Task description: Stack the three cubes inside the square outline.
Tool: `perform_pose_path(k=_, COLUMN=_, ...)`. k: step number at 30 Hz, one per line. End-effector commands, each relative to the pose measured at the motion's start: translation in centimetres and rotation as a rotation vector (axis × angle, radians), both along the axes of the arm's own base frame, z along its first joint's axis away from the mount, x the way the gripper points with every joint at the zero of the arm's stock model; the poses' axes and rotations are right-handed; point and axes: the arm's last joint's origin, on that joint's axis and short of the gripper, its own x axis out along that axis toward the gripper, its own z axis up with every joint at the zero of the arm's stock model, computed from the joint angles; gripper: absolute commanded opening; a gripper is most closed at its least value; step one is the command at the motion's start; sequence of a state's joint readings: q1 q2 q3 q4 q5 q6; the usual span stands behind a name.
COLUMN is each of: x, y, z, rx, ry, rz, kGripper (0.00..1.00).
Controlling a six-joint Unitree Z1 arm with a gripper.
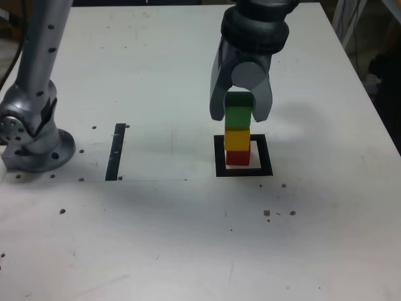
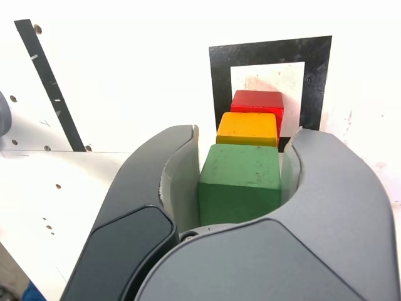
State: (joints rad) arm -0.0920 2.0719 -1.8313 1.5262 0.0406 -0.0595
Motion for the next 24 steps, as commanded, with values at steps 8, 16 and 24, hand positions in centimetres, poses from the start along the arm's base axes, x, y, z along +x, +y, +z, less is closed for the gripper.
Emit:
perform_pose_path(k=8, x=0.04, y=0.17, z=-0.71, rx=-0.021, ry=0.025, rz=0.005, kGripper=0.30)
perform_pose_path(k=16, x=0.05, y=0.12, z=-0.63, rx=-0.032, ry=0.022, rz=0.007, kGripper=0.36)
perform_pose_path(k=24, x=-0.01, y=0.10, z=-0.58, rx=-0.036, ry=0.022, rz=0.008, kGripper=0.71)
